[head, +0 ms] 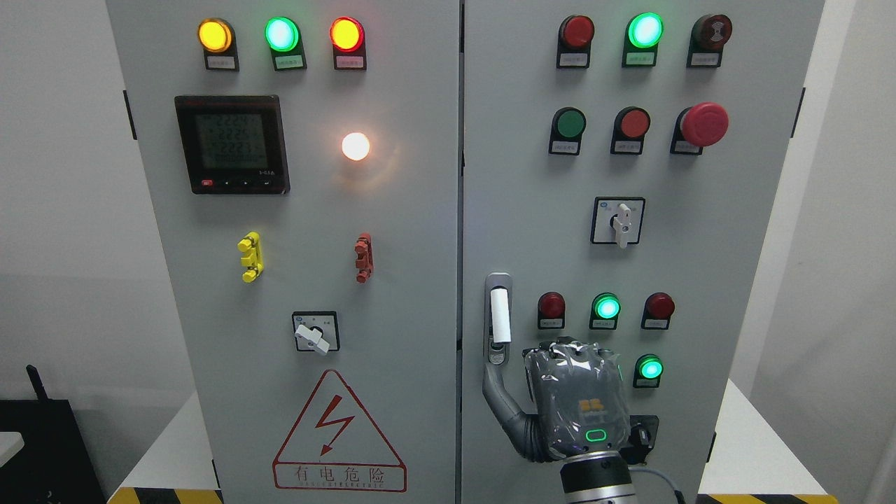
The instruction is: Release door handle
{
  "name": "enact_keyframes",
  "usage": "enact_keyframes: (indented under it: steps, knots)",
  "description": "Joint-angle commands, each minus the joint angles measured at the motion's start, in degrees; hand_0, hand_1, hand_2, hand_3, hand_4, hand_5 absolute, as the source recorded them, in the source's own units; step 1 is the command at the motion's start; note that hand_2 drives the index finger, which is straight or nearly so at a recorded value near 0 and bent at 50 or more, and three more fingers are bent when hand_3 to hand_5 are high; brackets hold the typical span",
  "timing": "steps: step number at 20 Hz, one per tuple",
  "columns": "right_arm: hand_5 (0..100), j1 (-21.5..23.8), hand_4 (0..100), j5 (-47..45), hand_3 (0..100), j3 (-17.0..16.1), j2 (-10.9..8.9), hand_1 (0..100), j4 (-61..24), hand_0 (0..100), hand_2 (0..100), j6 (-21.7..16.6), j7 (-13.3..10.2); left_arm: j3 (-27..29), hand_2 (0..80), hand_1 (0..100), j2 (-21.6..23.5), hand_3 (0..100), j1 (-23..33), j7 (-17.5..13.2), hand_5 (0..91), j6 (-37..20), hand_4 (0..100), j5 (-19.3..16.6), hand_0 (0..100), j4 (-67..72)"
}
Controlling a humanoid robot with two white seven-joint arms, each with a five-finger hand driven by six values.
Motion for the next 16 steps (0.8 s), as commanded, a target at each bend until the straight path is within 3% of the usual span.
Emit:
enact_keyframes:
  steps: [1, 16]
  knots:
    - [97, -0.79, 89, 0.0, 100, -0.38, 0.0, 0, 1.08, 49, 97, 0.04, 0.03, 0.09, 0.0, 39, 0.0, 0, -0.17, -0.02, 0.0, 0.03, 0, 0.0, 12, 0.53]
    - [97, -1.94, 89, -0.09, 100, -0.47, 0.0, 0, 1.35, 49, 97, 0.04, 0.82, 0.09, 0.0, 39, 0.0, 0, -0.09, -0.02, 0.0, 0.03, 0, 0.0, 12, 0.53]
